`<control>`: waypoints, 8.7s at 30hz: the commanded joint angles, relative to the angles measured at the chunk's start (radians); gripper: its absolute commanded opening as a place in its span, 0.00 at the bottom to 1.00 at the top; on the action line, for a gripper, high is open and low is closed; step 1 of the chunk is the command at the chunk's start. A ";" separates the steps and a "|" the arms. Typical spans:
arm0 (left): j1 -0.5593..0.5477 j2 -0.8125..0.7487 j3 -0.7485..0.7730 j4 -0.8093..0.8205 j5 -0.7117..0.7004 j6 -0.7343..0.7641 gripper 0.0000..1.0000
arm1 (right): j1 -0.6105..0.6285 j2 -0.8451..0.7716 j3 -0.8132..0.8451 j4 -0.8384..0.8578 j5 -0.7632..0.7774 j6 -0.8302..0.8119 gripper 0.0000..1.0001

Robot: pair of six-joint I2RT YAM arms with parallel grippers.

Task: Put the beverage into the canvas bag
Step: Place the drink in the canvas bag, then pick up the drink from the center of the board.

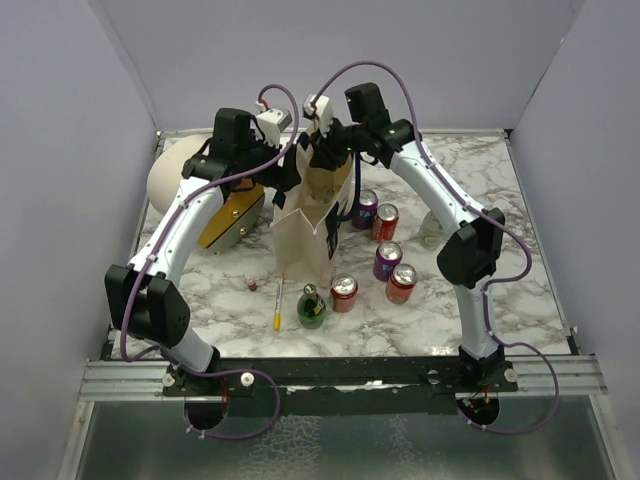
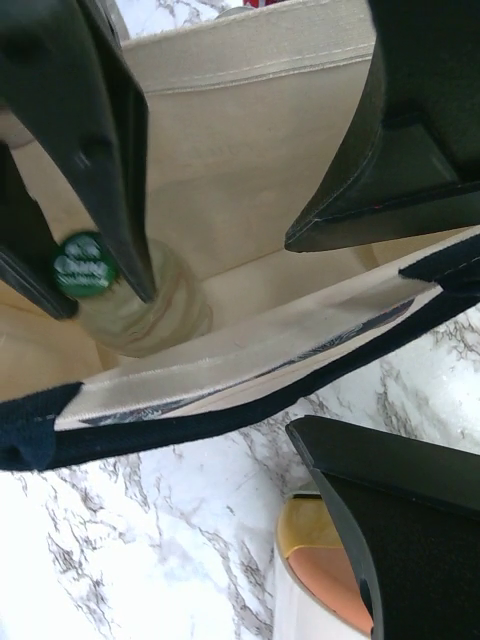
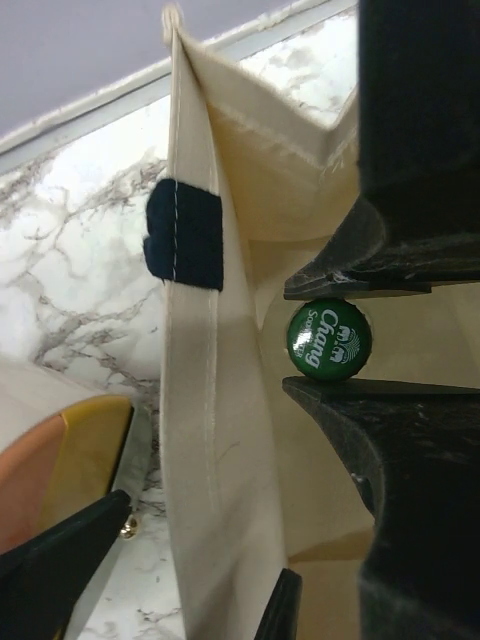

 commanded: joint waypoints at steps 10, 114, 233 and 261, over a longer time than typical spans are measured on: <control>0.007 0.064 0.090 -0.061 0.117 0.095 0.69 | -0.032 -0.184 -0.244 0.388 -0.107 -0.159 0.01; 0.006 0.048 -0.053 -0.122 0.103 0.054 0.00 | -0.068 0.075 -0.304 0.653 0.246 0.078 0.01; 0.009 0.069 0.030 -0.065 0.121 -0.039 0.00 | -0.222 -0.381 -0.843 0.095 0.237 0.079 0.49; 0.009 0.042 0.002 -0.066 0.126 -0.046 0.00 | -0.267 -0.412 -0.146 -0.022 0.164 0.139 0.21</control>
